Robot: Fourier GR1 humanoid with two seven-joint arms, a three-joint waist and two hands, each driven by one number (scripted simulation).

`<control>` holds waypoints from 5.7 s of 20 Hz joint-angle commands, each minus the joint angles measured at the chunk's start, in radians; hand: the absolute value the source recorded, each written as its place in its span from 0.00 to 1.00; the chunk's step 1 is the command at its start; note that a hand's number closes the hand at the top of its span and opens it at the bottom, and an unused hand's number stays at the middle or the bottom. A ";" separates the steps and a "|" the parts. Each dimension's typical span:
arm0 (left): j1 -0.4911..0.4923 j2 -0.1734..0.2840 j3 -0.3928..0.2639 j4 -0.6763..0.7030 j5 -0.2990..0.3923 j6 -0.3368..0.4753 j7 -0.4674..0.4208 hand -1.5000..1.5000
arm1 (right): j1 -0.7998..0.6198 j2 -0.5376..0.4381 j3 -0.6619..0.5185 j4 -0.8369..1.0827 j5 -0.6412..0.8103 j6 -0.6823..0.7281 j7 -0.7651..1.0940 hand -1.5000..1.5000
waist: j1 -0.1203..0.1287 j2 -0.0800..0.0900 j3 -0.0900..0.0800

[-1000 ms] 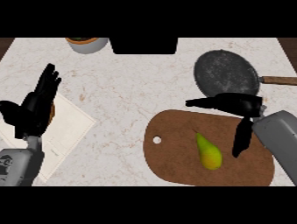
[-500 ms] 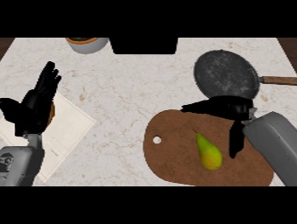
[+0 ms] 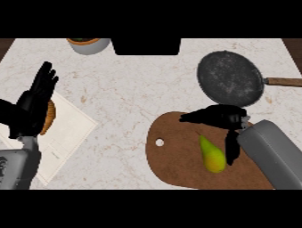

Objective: Pick the pear from the cutting board and place it in the pan

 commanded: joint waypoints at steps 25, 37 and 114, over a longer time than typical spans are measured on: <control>0.034 -0.012 0.056 0.020 -0.011 -0.036 -0.033 0.50 | 0.179 0.216 0.065 -0.069 0.198 -0.226 0.199 1.00 | -0.027 -0.007 -0.002; 0.056 -0.012 0.044 -0.062 -0.012 -0.032 0.023 0.50 | 0.334 0.392 0.188 -0.575 0.467 -0.603 0.782 1.00 | -0.022 -0.014 0.000; 0.011 -0.023 0.071 -0.044 -0.047 -0.040 0.050 0.50 | 0.026 -0.240 -1.066 0.690 -0.374 -0.184 -0.467 0.00 | -0.031 -0.012 -0.002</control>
